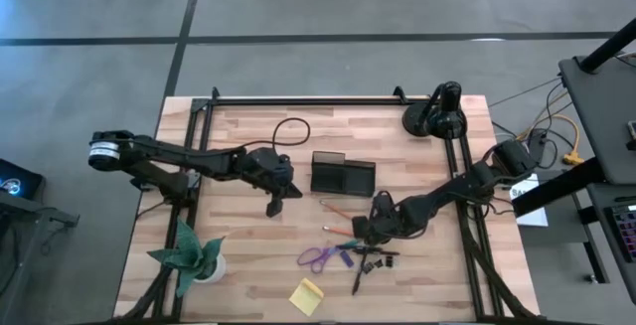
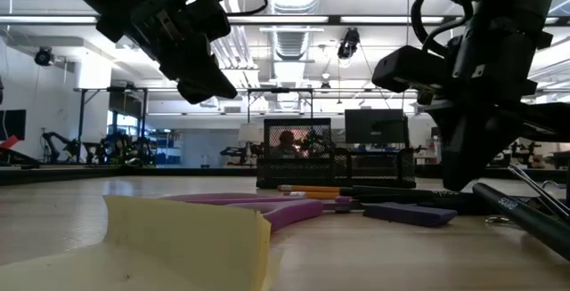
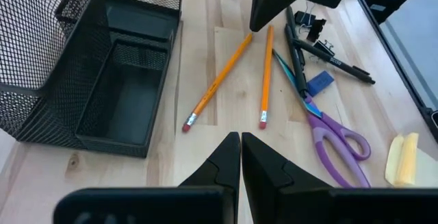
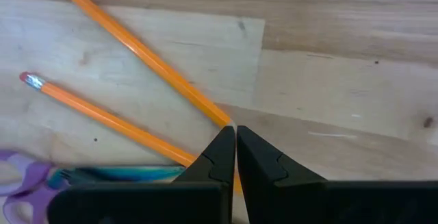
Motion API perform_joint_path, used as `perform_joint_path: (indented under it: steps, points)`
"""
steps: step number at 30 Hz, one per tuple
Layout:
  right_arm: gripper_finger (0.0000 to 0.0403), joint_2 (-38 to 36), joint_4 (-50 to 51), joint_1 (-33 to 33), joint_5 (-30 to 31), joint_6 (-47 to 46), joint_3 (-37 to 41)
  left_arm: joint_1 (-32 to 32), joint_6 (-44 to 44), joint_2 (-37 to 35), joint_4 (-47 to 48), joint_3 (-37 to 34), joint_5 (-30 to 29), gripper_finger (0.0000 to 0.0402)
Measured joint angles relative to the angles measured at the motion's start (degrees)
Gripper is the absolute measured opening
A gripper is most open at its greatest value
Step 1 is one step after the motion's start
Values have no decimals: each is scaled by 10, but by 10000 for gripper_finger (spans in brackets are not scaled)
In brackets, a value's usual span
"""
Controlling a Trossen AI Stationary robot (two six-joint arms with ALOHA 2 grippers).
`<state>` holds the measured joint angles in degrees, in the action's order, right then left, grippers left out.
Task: Pick and place office supplies into organizer
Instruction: Put the top yellow pencil into the black desk organizer
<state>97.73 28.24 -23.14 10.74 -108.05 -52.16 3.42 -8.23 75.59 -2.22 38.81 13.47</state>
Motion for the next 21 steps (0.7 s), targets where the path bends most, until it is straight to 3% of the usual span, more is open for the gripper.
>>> perform_joint_path:
  steps: [21]
  points:
    - [9,5,-10,2,2,1,5,24,2,0,-4,-3,4,0]
